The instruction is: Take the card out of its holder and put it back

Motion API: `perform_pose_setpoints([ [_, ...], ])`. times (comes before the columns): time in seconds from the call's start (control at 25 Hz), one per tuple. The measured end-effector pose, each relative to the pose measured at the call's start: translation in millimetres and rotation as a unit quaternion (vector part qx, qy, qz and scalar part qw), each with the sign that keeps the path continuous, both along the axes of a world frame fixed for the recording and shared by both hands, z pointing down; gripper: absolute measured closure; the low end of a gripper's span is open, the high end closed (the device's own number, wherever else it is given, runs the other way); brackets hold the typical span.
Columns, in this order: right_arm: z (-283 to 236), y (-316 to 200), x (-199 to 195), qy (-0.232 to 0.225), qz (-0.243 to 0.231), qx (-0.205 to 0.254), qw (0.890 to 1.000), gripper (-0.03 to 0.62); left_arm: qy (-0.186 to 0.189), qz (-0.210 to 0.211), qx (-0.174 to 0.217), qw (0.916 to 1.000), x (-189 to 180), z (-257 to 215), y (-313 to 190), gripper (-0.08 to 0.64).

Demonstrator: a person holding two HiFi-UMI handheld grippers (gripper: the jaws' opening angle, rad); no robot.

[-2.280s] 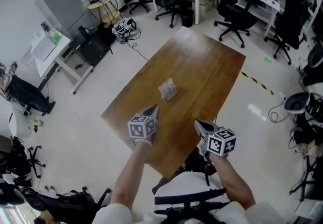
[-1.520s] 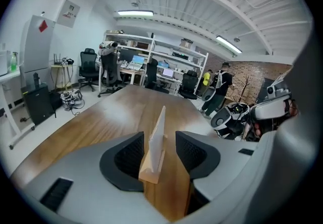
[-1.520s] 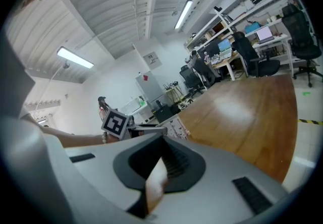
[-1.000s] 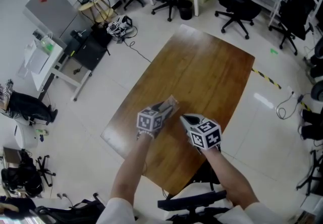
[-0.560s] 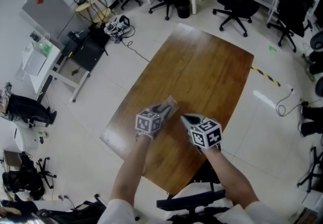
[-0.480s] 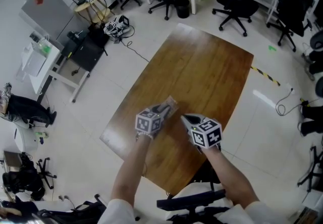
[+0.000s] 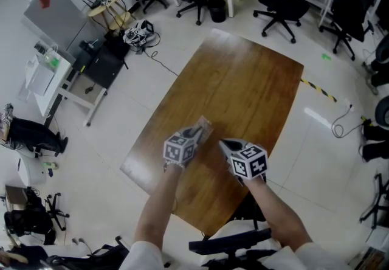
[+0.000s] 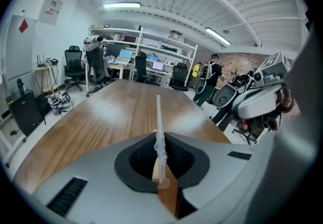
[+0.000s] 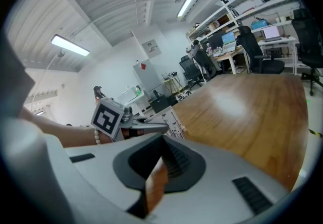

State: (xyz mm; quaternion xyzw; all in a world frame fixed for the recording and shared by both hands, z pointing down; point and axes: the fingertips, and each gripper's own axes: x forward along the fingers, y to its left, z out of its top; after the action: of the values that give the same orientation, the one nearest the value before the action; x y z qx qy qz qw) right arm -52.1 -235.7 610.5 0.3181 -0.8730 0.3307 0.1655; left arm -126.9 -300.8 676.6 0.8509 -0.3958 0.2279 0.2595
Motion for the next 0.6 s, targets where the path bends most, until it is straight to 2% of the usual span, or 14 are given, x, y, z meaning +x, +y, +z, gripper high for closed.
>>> perform_pose_setpoints([
  [0.16,0.4,-0.4,2.0,-0.001,0.002,0.001,1.000,0.592,-0.013,0.004,0.011,0.9998,0.1,-1.2,0.9,0.545],
  [0.6,-9.2,1.4,-5.8,-0.004,-0.005,0.006,1.000,0.592,-0.012,-0.001,0.033,0.9994,-6.3,-33.9,-1.3,0.545],
])
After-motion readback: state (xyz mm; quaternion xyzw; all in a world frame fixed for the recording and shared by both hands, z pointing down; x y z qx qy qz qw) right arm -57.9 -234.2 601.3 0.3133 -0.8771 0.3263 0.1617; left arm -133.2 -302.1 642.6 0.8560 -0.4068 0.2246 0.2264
